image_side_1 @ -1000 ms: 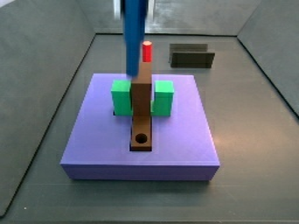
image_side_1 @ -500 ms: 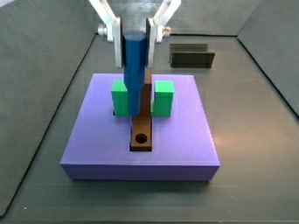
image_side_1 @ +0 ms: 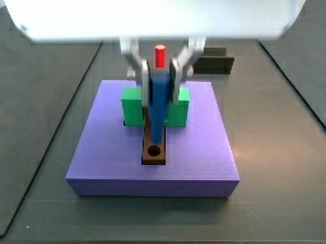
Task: Pick up the blue object. Move up. Place the blue object on the fixture. Regrasp the blue object. Move to above the board. Insert the blue object.
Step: Insert the blue object.
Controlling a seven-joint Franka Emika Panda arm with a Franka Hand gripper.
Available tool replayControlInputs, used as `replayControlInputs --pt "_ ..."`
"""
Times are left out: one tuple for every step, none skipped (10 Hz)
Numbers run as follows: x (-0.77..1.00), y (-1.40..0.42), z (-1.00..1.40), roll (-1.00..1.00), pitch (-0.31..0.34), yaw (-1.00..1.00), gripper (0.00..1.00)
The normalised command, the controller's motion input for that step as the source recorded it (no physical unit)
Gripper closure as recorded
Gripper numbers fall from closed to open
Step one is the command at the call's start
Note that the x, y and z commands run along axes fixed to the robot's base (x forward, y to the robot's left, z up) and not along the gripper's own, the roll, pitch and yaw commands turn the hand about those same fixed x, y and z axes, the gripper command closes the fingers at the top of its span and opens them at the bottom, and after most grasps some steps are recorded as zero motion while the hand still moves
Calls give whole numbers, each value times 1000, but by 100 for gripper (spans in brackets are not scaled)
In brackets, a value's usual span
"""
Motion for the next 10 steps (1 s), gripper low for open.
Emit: replayControlInputs --pt "-103 157 -109 -67 -29 0 100" --pt "-20 149 -106 -34 -21 0 100" --pt "0 140 -77 -39 -14 0 100" --pt "0 43 -143 -100 -41 0 100" --pt "11 0 -194 -109 -27 0 100" --pt "0 0 -269 -113 -24 0 100" --pt "0 -14 -263 -129 -4 0 100" --pt "0 0 -263 -109 -14 0 100" --pt "0 -23 -220 -123 -11 0 100" --pt "0 -120 -157 -104 -13 0 100"
